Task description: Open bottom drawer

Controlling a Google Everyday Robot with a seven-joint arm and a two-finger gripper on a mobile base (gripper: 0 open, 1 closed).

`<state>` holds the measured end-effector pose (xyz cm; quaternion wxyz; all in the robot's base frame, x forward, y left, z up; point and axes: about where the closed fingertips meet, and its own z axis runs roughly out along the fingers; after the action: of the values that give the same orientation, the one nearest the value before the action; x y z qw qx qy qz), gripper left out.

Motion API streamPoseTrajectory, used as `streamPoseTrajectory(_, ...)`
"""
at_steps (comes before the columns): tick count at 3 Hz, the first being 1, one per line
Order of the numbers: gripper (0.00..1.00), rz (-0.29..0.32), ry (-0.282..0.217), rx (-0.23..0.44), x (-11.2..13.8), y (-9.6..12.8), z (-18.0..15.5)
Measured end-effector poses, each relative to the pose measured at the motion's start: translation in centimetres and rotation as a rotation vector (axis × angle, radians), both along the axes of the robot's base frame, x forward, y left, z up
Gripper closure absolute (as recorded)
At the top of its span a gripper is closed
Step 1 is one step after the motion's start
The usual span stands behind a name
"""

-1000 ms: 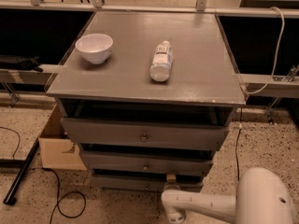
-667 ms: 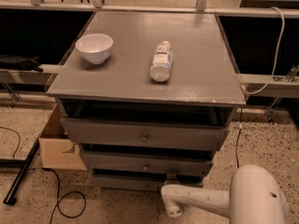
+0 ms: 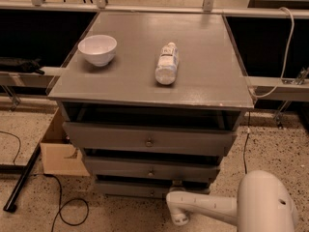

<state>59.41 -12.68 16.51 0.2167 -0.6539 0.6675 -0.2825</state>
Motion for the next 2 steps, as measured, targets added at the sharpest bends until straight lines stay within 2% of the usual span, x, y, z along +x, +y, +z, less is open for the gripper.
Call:
streamPoseTrajectory(1,0.34,0.0,0.0,0.0,0.0,0.0,0.0)
streamPoseTrajectory(2,0.58,0.0,0.0,0.0,0.0,0.0,0.0)
